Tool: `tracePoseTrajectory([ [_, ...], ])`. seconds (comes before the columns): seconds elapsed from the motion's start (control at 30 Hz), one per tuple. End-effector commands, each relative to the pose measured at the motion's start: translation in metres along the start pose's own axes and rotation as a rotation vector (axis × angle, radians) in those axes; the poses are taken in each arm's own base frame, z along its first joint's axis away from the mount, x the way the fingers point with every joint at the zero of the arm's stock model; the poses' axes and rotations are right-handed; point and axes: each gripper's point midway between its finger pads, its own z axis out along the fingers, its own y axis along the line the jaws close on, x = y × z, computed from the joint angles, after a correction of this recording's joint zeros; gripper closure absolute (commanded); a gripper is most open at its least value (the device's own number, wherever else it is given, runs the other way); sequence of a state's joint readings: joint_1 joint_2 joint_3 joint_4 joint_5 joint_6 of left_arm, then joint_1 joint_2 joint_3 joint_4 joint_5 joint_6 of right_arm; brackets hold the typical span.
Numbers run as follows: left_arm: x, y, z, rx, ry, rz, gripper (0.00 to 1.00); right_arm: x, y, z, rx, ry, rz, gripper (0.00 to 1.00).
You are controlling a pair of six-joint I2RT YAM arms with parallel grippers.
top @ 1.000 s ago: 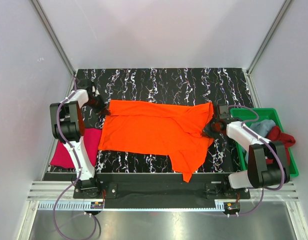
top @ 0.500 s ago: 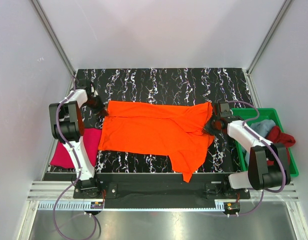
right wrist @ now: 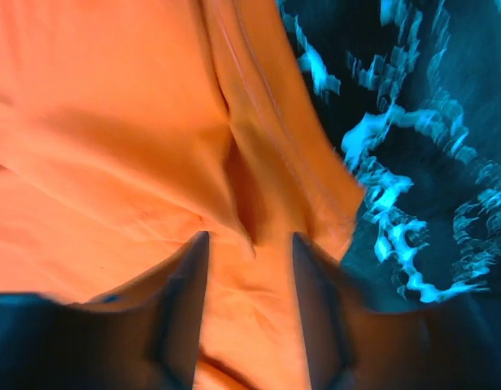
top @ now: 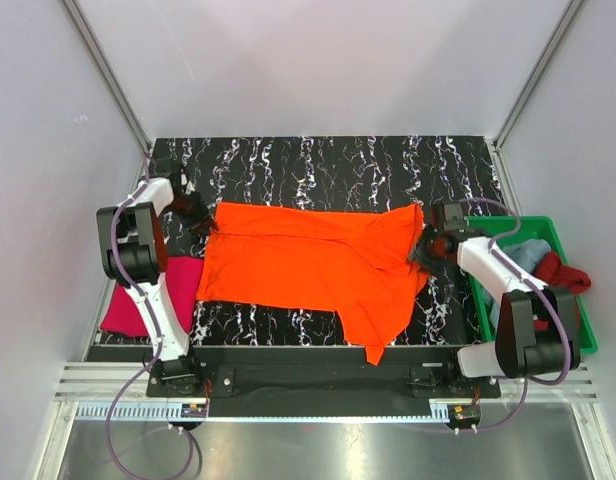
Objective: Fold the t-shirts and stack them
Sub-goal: Fold the tshirt
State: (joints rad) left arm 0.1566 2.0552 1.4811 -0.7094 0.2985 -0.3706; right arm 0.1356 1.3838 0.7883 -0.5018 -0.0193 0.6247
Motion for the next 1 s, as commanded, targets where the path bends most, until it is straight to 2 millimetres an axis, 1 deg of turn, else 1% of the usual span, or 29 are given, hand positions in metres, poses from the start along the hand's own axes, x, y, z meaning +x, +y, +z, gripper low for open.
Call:
tracePoseTrajectory([
  [0.0, -0.029, -0.022, -0.045, 0.052, -0.135, 0.031, 0.64, -0.055, 0.017, -0.023, -0.033, -0.122, -0.096, 0.45],
  [0.03, -0.03, -0.026, -0.051, 0.06, -0.148, 0.034, 0.62, -0.065, 0.022, -0.027, -0.058, -0.131, -0.106, 0.4],
  [0.07, -0.032, -0.031, -0.061, 0.073, -0.171, 0.041, 0.6, -0.071, 0.023, -0.02, -0.051, -0.118, -0.112, 0.37],
  [0.1, -0.034, -0.035, -0.064, 0.083, -0.182, 0.047, 0.59, -0.089, 0.034, -0.025, -0.073, -0.146, -0.136, 0.35],
  [0.13, -0.034, -0.04, -0.066, 0.093, -0.187, 0.053, 0.59, -0.097, 0.039, -0.023, -0.081, -0.147, -0.138, 0.33],
  [0.17, -0.035, -0.044, -0.067, 0.11, -0.188, 0.059, 0.59, -0.101, 0.04, -0.012, -0.072, -0.124, -0.137, 0.32],
  [0.2, -0.036, -0.05, -0.066, 0.129, -0.196, 0.057, 0.59, -0.118, 0.052, -0.015, -0.097, -0.151, -0.143, 0.32],
  [0.23, -0.038, -0.055, -0.066, 0.149, -0.201, 0.057, 0.59, -0.123, 0.058, -0.012, -0.112, -0.143, -0.15, 0.3],
  [0.27, -0.035, -0.063, -0.061, 0.199, -0.175, 0.057, 0.59, -0.126, 0.059, 0.002, -0.101, -0.118, -0.149, 0.3],
  [0.3, -0.039, -0.07, -0.059, 0.223, -0.176, 0.053, 0.6, -0.142, 0.068, 0.0, -0.117, -0.142, -0.149, 0.3],
  [0.33, -0.039, -0.073, -0.055, 0.23, -0.165, 0.05, 0.6, -0.146, 0.071, 0.006, -0.128, -0.129, -0.147, 0.29],
  [0.37, -0.038, -0.074, -0.046, 0.242, -0.141, 0.044, 0.61, -0.148, 0.067, 0.021, -0.111, -0.105, -0.133, 0.29],
  [0.4, -0.041, -0.079, -0.045, 0.255, -0.141, 0.047, 0.61, -0.159, 0.072, 0.022, -0.122, -0.117, -0.122, 0.29],
  [0.43, -0.043, -0.08, -0.041, 0.26, -0.136, 0.043, 0.62, -0.162, 0.073, 0.026, -0.134, -0.108, -0.114, 0.29],
  [0.47, -0.042, -0.078, -0.032, 0.258, -0.115, 0.035, 0.62, -0.16, 0.072, 0.037, -0.126, -0.084, -0.11, 0.29],
  [0.5, -0.045, -0.08, -0.031, 0.267, -0.115, 0.03, 0.63, -0.166, 0.077, 0.038, -0.136, -0.092, -0.109, 0.3],
  [0.53, -0.045, -0.079, -0.027, 0.267, -0.108, 0.025, 0.63, -0.167, 0.078, 0.041, -0.142, -0.085, -0.108, 0.32],
  [0.57, -0.044, -0.077, -0.02, 0.265, -0.091, 0.011, 0.64, -0.173, 0.067, 0.047, -0.128, -0.081, -0.084, 0.35],
  [0.6, -0.044, -0.078, -0.016, 0.27, -0.084, 0.009, 0.64, -0.176, 0.066, 0.049, -0.127, -0.084, -0.079, 0.36],
  [0.67, -0.041, -0.076, -0.006, 0.27, -0.06, -0.01, 0.64, -0.173, 0.066, 0.058, -0.137, -0.054, -0.074, 0.39],
  [0.73, -0.039, -0.073, 0.002, 0.268, -0.041, -0.021, 0.66, -0.173, 0.068, 0.063, -0.157, -0.04, -0.071, 0.48],
  [0.77, -0.039, -0.073, 0.005, 0.267, -0.036, -0.024, 0.66, -0.17, 0.066, 0.07, -0.151, -0.023, -0.068, 0.5],
  [0.8, -0.037, -0.07, 0.008, 0.259, -0.029, -0.032, 0.67, -0.17, 0.066, 0.073, -0.148, -0.022, -0.061, 0.51],
  [0.9, -0.034, -0.065, 0.016, 0.241, -0.013, -0.052, 0.67, -0.171, 0.058, 0.085, -0.128, -0.01, -0.038, 0.52],
  [0.97, -0.032, -0.061, 0.023, 0.23, 0.0, -0.068, 0.67, -0.173, 0.052, 0.091, -0.13, 0.003, -0.016, 0.58],
])
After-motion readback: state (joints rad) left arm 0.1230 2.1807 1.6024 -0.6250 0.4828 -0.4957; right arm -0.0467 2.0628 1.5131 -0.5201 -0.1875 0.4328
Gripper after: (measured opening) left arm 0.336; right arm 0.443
